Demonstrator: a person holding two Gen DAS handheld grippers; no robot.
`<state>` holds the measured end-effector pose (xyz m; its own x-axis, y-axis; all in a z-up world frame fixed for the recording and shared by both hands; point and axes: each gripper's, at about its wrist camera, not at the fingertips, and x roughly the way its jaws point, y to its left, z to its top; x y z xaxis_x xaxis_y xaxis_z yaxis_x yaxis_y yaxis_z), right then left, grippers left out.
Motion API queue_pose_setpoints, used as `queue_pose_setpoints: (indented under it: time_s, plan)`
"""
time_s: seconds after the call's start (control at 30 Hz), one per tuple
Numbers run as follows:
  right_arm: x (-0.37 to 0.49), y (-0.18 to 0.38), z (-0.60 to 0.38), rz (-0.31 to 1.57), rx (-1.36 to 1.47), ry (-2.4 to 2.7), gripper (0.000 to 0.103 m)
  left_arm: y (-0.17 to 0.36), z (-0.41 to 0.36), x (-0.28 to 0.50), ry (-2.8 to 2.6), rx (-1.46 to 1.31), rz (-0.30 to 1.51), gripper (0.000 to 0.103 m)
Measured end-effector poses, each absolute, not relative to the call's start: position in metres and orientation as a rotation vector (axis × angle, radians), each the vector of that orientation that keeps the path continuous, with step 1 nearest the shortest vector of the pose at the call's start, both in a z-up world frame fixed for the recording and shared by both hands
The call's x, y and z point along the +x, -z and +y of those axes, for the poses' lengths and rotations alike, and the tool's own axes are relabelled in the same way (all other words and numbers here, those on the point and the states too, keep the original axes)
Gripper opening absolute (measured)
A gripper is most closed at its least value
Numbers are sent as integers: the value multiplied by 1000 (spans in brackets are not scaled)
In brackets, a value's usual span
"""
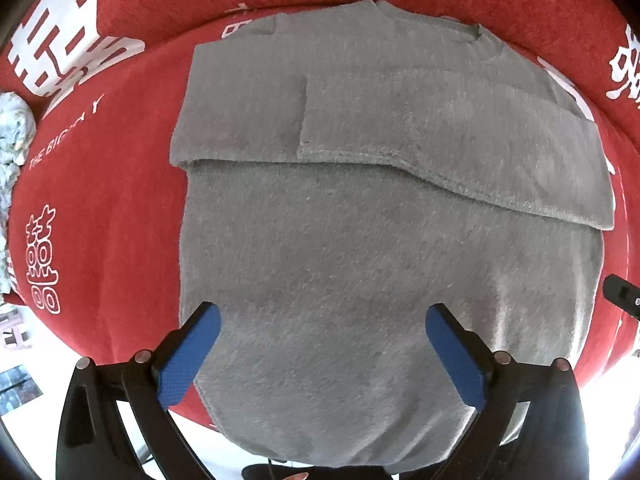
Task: Fold small clothes
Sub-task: 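Slide both tools under the sweatshirt hem and fold it up over the collar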
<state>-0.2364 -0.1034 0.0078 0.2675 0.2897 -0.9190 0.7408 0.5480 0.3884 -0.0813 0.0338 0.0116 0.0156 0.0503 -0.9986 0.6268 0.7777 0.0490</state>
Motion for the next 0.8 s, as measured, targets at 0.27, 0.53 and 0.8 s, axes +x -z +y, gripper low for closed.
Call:
queue_pose_setpoints:
  time_s: [0.27, 0.53, 0.8]
  plan:
    - [-240, -13, -77, 1268, 981, 388, 89, -6, 64, -85, 517, 560, 1529, 103]
    - [-254, -14, -55, 1278, 1021, 383, 89, -6, 100, -86, 504, 580, 1527, 103]
    - [-302, 1, -50, 1290, 1094, 455, 89, 16, 158, -84, 539, 536, 1607, 103]
